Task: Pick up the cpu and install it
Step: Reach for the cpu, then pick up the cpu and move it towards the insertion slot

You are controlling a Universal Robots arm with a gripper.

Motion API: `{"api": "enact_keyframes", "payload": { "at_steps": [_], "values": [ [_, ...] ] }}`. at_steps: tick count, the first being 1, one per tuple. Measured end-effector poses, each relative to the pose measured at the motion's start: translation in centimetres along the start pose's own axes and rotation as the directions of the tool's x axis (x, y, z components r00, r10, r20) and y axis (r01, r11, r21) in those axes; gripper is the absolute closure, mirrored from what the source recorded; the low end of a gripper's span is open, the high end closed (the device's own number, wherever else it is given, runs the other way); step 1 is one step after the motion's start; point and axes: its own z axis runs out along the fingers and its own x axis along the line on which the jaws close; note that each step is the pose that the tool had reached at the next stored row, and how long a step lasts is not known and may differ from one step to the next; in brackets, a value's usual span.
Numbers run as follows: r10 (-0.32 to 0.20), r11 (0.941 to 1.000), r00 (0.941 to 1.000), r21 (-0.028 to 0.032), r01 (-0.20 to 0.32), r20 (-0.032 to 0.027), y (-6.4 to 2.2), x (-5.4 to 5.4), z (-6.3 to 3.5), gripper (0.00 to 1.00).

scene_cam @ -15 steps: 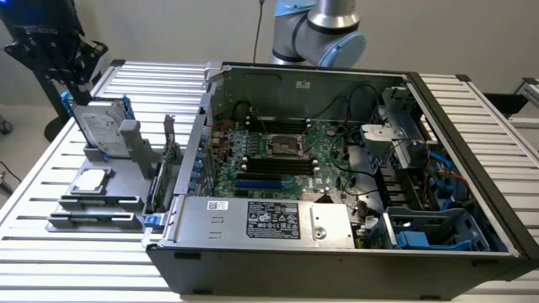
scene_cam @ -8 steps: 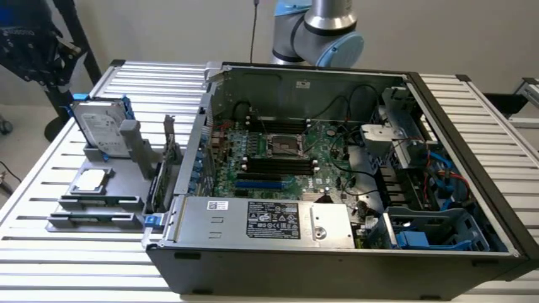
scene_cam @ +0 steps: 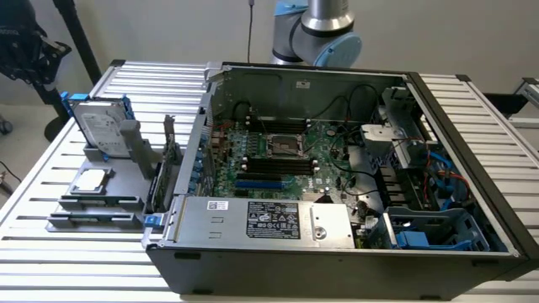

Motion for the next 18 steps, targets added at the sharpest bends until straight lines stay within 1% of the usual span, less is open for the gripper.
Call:
{"api": "enact_keyframes", "payload": {
  "at_steps": [14,15,16,17,18],
  "values": [
    [0.0,1.0,1.0,0.0,0.0,0.0,0.0,0.01,0.0,0.89],
    [0.0,1.0,1.0,0.0,0.0,0.0,0.0,0.01,0.0,0.88],
    [0.0,1.0,1.0,0.0,0.0,-0.0001,0.0,0.01,0.0,0.82],
    [0.0,1.0,1.0,0.0,0.0,0.0,0.0,0.01,0.0,0.82],
    [0.0,1.0,1.0,0.0,0.0,0.0,0.0,0.01,0.0,0.76]
  ]
}}
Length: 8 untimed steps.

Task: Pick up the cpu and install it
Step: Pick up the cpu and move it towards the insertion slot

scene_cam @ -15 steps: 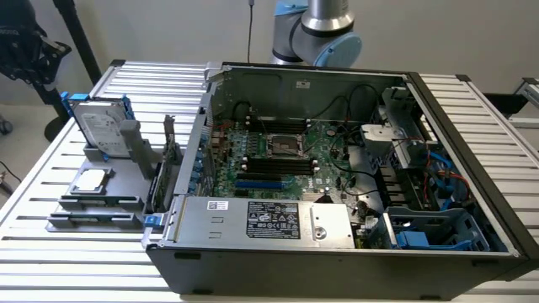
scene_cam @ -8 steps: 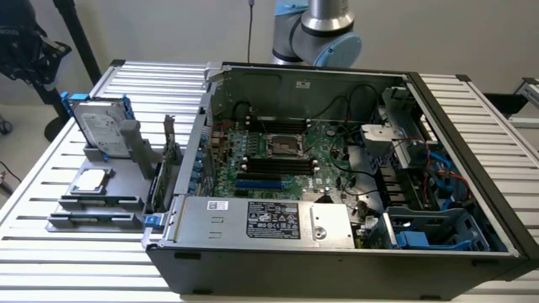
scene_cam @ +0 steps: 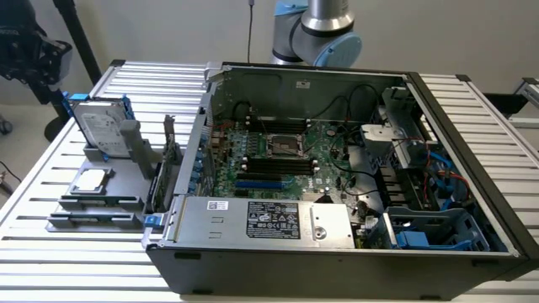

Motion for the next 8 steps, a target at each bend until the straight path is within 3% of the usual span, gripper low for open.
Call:
{"api": "enact_keyframes", "payload": {
  "at_steps": [2,5,7,8],
  "values": [
    [0.0,1.0,1.0,0.0001,0.0,-0.0002,0.0,0.0,0.03,0.7],
    [-0.001,1.0,1.0,0.0,0.001,0.0,0.01,0.01,0.46,0.53],
    [-0.003,1.0,1.0,-0.0001,0.003,0.0002,0.02,0.02,0.81,0.53],
    [-0.004,1.0,1.0,-0.0001,0.004,0.0002,0.01,0.02,1.0,0.46]
  ]
}}
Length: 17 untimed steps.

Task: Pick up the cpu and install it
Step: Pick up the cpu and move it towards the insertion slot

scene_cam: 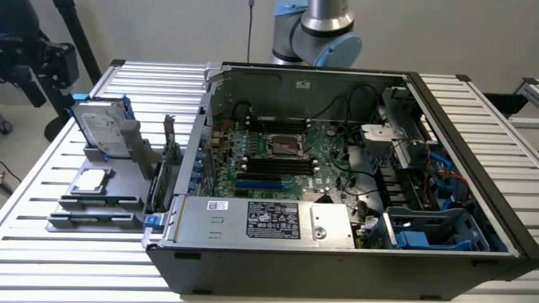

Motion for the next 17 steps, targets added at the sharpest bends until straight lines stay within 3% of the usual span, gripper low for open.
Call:
{"api": "enact_keyframes", "payload": {
  "at_steps": [9,10,17],
  "values": [
    [-0.013,0.9999,0.9999,-0.0003,0.013,0.0006,-0.03,0.0,1.65,0.44],
    [-0.015,0.9999,0.9999,-0.0003,0.015,0.0007,-0.04,0.0,1.83,0.38],
    [-0.032,0.9995,0.9995,-0.0007,0.032,0.0015,-0.12,0.1,3.09,0.38]
  ]
}}
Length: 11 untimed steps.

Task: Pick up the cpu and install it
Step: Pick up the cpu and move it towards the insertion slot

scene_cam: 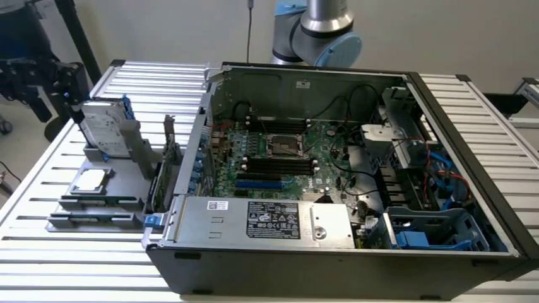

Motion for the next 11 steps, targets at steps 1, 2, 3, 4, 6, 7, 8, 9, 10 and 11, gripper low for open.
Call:
{"api": "enact_keyframes", "payload": {
  "at_steps": [1,2,3,4,6,7,8,9,10,11],
  "values": [
    [-0.004,1.0,1.0,-0.0001,0.004,0.0002,-0.02,0.0,0.2,0.38],
    [-0.007,1.0,1.0,-0.0001,0.007,0.0003,-0.04,0.0,0.38,0.38],
    [-0.011,0.9999,0.9999,-0.0002,0.011,0.0005,-0.06,0.0,0.56,0.38],
    [-0.014,0.9999,0.9999,-0.0004,0.014,0.0008,-0.08,0.0,0.75,0.38],
    [-0.021,0.9998,0.9998,-0.0004,0.021,0.001,-0.13,0.0,1.1,0.38],
    [-0.024,0.9997,0.9997,-0.0005,0.024,0.0012,-0.15,0.0,1.29,0.38],
    [-0.028,0.9996,0.9996,-0.0006,0.028,0.0014,-0.18,0.0,1.47,0.38],
    [-0.032,0.9995,0.9995,-0.0007,0.032,0.0017,-0.22,0.0,1.66,0.38],
    [-0.036,0.9993,0.9993,-0.0008,0.036,0.0019,-0.26,0.0,1.84,0.38],
    [-0.042,0.9991,0.9991,-0.0008,0.042,0.0021,-0.31,0.0,2.04,0.38]
  ]
}}
